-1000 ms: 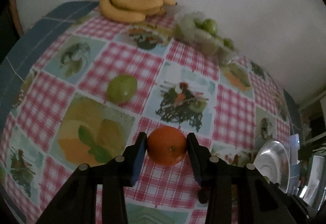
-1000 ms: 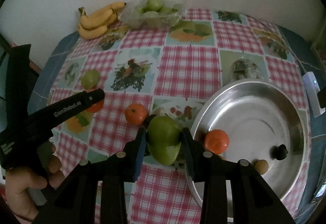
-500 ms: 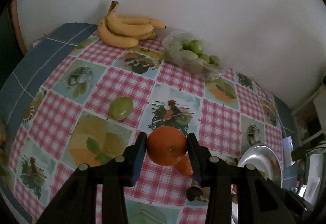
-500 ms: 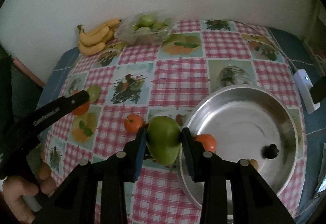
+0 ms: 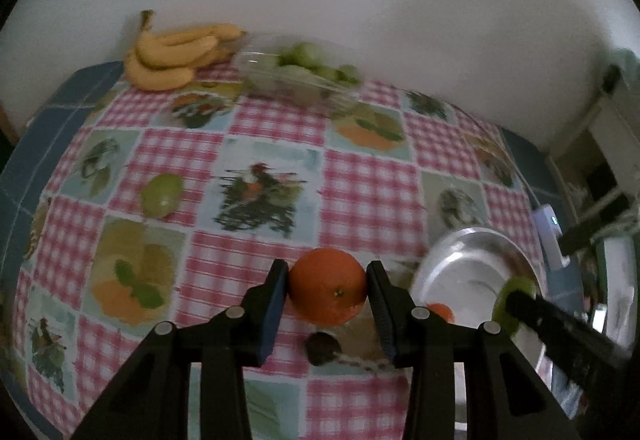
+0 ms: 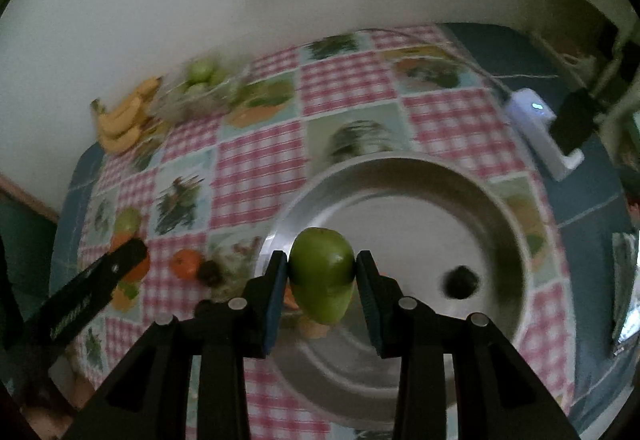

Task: Organize fruits
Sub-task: 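Carry the tangerine with the left tool while the right tool carries the mango over the bowl, then open the left gripper to drop the tangerine while the right gripper releases the mango into the bowl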

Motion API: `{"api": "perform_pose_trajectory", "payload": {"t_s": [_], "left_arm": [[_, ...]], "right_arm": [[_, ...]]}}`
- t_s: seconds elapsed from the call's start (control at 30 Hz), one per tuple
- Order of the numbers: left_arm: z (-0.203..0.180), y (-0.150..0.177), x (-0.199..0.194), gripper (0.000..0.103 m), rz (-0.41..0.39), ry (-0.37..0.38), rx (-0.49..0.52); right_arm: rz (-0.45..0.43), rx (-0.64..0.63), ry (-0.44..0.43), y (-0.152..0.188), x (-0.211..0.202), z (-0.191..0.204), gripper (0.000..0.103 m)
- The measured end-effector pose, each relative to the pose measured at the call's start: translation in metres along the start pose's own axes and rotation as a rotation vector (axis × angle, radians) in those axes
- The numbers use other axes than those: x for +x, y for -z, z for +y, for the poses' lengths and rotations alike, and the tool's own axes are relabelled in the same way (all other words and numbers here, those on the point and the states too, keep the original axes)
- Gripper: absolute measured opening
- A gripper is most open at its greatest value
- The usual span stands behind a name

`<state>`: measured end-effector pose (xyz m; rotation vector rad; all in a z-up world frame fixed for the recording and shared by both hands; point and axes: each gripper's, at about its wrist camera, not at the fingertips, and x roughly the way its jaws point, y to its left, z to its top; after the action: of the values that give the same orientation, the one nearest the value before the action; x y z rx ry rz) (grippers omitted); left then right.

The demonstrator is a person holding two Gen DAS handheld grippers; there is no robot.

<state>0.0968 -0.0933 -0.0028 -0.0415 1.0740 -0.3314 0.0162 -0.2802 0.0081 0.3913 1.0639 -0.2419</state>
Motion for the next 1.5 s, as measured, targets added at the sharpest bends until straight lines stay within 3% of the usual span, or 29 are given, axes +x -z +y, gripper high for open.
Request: {"api": "perform_pose_trajectory", "payload": {"t_s": [0.2,0.4,0.57,0.97,1.5], "left_arm": [[-0.045,0.013,0.006,0.043,0.059,0.095,0.099],[-0.098,0.042,0.013,0.043,0.107,0.118,0.269],[-0.119,0.058,0.022,0.043,0.152,0.127,0.328],[-0.124,0.077,0.047,0.043,0.261,0.138,0.330],[-0.122,0.083,0.065,0.043,0.297,0.122,0.304]], "right_arm": [[-0.019,0.077,0.070,0.000,-0.006,-0.033,0.037],[-0.033,0.125,0.098,0.000,-0.012,-0.053,0.037],[-0.003,0.131,0.097,0.003,-0.004,-0.056,0.037],[0.061,0.137,0.091,0.008,0.017,-0.061,0.037],[0.057,0.161,0.079,0.008,0.036,-0.064,0.037]]}}
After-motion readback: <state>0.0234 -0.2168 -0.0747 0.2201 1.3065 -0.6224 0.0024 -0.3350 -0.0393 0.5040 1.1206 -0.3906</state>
